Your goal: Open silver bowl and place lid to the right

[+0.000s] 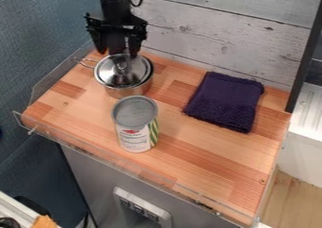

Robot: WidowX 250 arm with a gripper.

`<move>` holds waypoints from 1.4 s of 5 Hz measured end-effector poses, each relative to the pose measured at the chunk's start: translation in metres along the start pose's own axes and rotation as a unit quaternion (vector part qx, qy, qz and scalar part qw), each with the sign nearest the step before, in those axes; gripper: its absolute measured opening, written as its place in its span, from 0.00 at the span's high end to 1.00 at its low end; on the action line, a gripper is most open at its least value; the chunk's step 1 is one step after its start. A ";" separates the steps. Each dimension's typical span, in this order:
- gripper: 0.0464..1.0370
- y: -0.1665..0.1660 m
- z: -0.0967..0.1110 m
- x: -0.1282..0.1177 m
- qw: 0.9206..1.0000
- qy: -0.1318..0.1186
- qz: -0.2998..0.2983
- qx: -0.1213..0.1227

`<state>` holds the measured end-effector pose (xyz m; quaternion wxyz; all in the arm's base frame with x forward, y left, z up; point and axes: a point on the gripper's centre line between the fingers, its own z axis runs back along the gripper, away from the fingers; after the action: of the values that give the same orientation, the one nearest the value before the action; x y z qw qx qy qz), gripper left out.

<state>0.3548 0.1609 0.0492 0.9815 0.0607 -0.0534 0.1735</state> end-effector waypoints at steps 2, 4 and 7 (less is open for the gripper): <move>0.04 0.002 -0.024 -0.014 1.000 -0.014 0.015 -0.024; 0.36 -0.001 -0.024 -0.012 0.999 -0.027 0.013 -0.035; 0.77 -0.006 0.016 -0.011 0.998 -0.050 0.006 -0.042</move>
<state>0.3451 0.1492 0.0633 0.9782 0.0276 -0.1099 0.1738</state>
